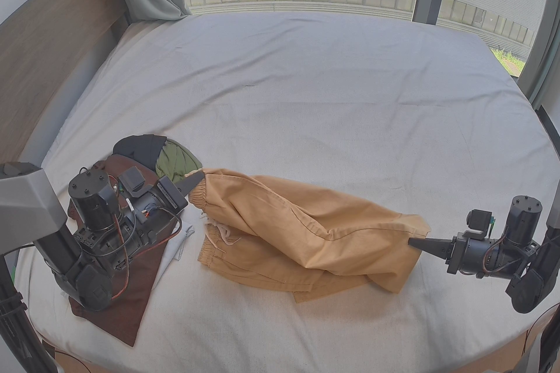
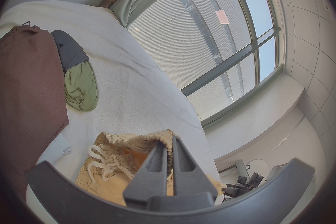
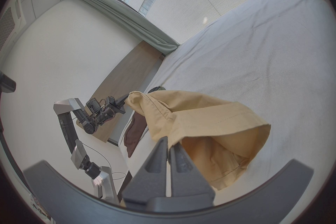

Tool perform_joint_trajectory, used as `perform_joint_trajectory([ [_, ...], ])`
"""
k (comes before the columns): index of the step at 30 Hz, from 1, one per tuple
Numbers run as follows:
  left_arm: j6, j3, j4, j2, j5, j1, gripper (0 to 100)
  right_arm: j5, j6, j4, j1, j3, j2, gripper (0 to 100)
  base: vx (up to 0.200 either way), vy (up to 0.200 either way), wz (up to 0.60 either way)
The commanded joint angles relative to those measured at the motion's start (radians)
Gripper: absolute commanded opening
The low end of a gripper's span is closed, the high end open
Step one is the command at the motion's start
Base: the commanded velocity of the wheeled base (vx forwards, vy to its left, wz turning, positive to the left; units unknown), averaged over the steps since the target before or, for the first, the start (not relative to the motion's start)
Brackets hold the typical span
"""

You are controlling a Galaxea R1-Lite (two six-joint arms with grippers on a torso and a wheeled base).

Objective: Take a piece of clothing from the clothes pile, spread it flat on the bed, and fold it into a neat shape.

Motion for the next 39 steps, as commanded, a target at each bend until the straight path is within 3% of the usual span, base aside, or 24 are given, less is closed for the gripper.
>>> perform_joint_trajectory([
  [1,-0.001,0.0,0.0,-0.002,0.0,0.0,0,-0.003,-0.004,-0.001,0.004,-0.004,0.005,0,0.0,0.0,0.0],
  [2,-0.001,0.0,0.0,-0.002,0.0,0.0,0,-0.003,-0.004,-0.001,0.004,-0.004,0.006,100,0.0,0.0,0.0],
  [11,-0.002,0.0,0.0,-0.002,0.0,-0.002,0,-0.025,-0.049,-0.004,0.013,-0.034,0.126,100,0.0,0.0,0.0],
  [24,-0.002,0.0,0.0,-0.009,0.0,-0.002,0,-0.029,-0.049,-0.002,0.048,-0.065,0.153,100,0.0,0.0,0.0],
  [39,-0.002,0.0,0.0,-0.014,0.0,0.0,0,-0.079,-0.044,-0.005,0.139,-0.082,0.167,100,0.0,0.0,0.0],
])
